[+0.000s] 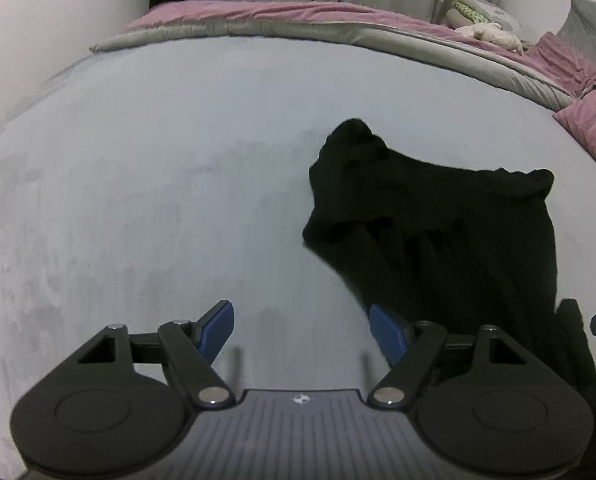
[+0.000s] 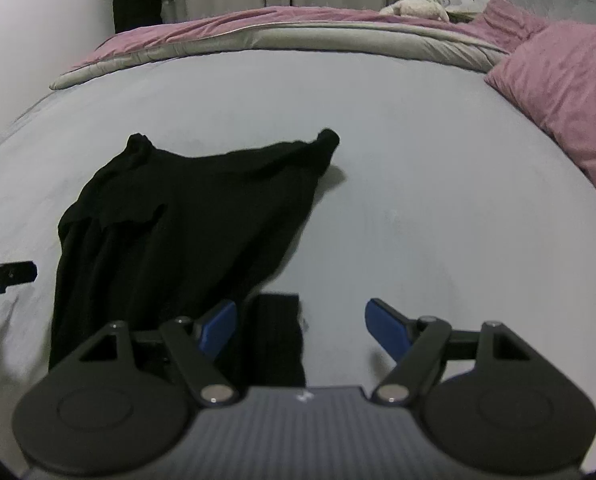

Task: Fold clothes
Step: 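Open both grippers and lay the black garment flat on the bed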

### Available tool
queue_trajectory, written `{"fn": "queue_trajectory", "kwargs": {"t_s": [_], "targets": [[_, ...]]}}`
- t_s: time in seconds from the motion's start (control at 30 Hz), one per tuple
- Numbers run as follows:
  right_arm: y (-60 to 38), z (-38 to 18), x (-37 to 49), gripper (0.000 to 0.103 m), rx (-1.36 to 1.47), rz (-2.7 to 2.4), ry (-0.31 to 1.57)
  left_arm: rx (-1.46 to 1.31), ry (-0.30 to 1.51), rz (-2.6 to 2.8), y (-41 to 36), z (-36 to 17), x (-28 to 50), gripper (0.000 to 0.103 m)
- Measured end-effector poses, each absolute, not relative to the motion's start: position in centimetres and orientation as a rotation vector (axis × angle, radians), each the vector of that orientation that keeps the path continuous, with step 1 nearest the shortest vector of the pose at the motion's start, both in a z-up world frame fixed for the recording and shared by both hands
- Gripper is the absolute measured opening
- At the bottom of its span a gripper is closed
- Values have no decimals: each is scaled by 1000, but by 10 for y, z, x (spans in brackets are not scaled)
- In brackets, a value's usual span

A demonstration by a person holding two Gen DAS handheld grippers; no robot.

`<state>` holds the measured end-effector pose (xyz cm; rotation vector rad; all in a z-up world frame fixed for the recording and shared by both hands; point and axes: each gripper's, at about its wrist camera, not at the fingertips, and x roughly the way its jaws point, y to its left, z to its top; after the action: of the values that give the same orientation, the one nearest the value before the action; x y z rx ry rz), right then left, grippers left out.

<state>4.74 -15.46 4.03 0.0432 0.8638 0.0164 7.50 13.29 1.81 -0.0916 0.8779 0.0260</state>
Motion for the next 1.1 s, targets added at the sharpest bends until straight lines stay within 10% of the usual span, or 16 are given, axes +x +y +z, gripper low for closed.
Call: {"fn": "queue_trajectory", "kwargs": {"t_s": [0.9,1.1], "targets": [[-175,17,20,56,90,66,924,-377,999,-241,117,-4,12,70],[-164,7,42,57,76,94,921,-401,986,-276,108,-8,14,50]]}}
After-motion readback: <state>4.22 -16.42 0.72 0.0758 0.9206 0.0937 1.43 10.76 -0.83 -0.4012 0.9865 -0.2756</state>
